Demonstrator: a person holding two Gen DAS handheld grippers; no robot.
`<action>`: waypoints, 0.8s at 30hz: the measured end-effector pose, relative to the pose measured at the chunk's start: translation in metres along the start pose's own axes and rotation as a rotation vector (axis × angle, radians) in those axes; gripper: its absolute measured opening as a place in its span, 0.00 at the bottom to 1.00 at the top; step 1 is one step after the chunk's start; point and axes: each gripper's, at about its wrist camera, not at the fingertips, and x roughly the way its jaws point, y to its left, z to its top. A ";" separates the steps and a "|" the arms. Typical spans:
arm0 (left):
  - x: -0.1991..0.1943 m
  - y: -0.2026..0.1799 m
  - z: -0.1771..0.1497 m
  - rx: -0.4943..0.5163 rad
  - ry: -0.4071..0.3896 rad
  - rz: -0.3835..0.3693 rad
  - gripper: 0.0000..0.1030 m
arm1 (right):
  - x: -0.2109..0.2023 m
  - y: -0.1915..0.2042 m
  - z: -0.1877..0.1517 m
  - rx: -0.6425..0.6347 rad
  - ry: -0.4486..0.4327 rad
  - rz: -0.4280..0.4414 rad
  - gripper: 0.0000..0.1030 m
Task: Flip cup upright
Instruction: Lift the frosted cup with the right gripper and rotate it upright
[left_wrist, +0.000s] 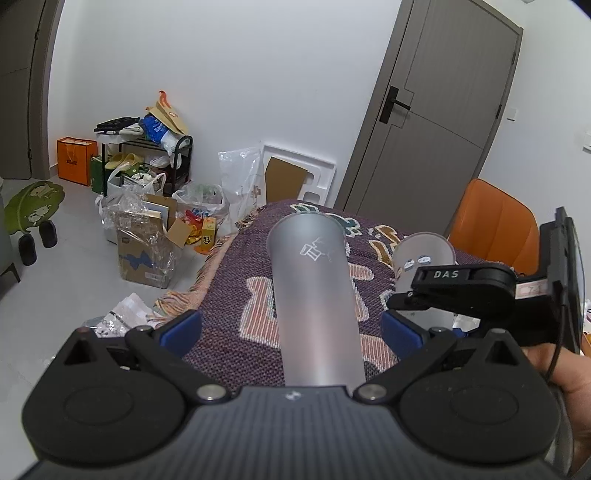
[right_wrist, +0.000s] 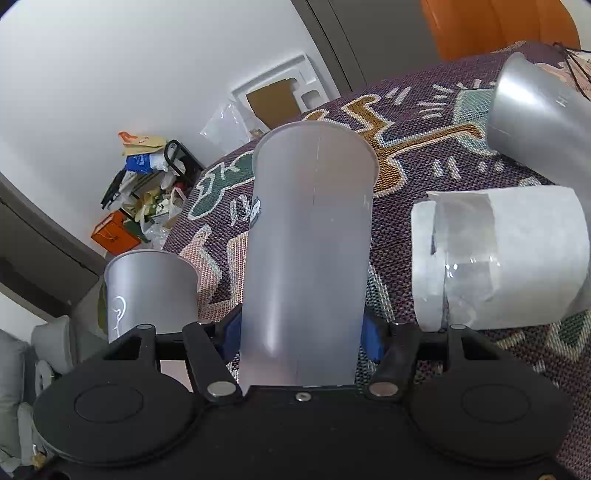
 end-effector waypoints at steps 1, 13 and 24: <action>-0.002 0.000 0.000 -0.001 -0.001 0.001 0.99 | -0.002 -0.001 0.000 0.001 -0.004 0.006 0.57; -0.027 -0.009 -0.002 0.008 -0.023 0.021 0.99 | -0.055 -0.005 -0.012 -0.004 -0.077 0.150 0.57; -0.069 -0.032 -0.019 0.037 -0.024 -0.021 0.99 | -0.124 -0.032 -0.041 -0.075 -0.134 0.235 0.57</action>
